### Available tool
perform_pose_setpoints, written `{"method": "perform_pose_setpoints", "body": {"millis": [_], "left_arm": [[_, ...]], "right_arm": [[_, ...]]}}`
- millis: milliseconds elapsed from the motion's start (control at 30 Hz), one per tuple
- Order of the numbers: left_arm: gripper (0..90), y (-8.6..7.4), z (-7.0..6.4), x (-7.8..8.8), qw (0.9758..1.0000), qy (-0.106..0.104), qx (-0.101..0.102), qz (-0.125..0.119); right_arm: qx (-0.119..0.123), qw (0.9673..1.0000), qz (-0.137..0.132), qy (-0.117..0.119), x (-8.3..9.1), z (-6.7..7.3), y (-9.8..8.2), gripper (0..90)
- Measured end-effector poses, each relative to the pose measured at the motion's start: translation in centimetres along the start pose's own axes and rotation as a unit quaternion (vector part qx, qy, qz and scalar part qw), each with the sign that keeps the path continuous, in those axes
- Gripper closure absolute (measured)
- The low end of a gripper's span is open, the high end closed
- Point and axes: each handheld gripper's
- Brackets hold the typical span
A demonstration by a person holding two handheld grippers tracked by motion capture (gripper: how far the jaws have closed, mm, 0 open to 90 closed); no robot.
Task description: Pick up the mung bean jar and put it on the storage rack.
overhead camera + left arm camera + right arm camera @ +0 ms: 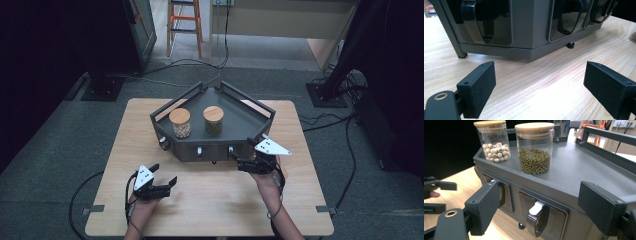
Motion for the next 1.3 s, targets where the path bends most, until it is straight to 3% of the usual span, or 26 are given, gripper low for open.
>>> {"method": "perform_pose_setpoints", "body": {"millis": [133,667,1000,1300], "left_arm": [[10.6,0.0,0.0,-0.1,1.0,-0.001,0.002,0.001],[10.6,0.1,-0.1,-0.3,1.0,-0.001,-0.002,0.005],[10.6,0.1,-0.1,-0.2,1.0,-0.001,-0.002,0.005],[10.6,0.1,-0.1,-0.2,1.0,0.0,-0.002,0.005]], "right_arm": [[-0.006,1.0,-0.002,-0.005,0.8,-0.3,-0.7,17.4],[0.02,0.9989,0.026,-0.032,2.4,-0.4,-2.6,17.3],[0.034,0.9983,0.026,-0.041,2.9,-0.9,-3.3,17.2],[0.03,0.9979,0.031,-0.047,3.3,-1.5,-3.8,17.2]]}}
Point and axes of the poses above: each handheld gripper's, and its own axes: x roughly backward along the jaws, y roughly out of its top, z roughly to its left, and after that the axes turned 13 degrees about z, right-handed
